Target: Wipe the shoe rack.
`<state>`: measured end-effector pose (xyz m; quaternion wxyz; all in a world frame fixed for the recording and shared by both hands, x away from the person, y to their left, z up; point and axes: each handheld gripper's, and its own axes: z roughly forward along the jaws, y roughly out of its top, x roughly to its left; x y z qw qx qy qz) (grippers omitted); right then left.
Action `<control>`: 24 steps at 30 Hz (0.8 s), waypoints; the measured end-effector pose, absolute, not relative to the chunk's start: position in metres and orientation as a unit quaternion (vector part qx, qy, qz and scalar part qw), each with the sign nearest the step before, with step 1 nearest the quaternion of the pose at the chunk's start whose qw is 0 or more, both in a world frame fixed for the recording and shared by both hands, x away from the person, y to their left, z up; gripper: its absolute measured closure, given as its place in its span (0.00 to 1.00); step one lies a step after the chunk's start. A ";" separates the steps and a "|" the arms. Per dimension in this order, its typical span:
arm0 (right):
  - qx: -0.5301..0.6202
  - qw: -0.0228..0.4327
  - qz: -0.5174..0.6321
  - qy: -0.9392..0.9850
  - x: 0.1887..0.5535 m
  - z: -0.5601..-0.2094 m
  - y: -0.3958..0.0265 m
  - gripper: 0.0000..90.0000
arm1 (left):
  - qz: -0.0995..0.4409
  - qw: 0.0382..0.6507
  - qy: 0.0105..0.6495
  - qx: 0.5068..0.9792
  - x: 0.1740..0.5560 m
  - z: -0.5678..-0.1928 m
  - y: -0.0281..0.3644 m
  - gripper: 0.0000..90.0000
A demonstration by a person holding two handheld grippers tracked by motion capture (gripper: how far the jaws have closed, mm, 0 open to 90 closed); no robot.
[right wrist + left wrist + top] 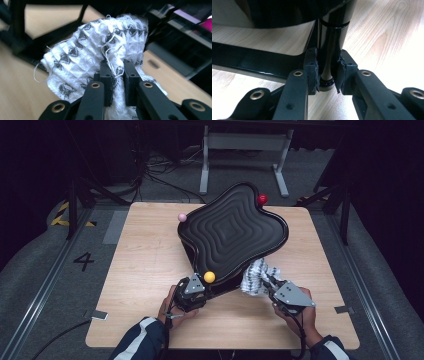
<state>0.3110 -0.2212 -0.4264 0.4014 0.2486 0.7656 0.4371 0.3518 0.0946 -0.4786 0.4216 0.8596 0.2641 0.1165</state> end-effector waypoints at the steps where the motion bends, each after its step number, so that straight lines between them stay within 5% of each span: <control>1: 0.249 0.407 0.443 0.759 0.310 -0.424 -0.223 0.91 | 0.117 0.422 0.263 0.860 0.352 -0.478 0.095 0.81; 24: 0.160 0.381 0.479 0.775 0.311 -0.409 -0.162 0.90 | 0.121 0.423 0.273 0.856 0.351 -0.479 0.097 0.82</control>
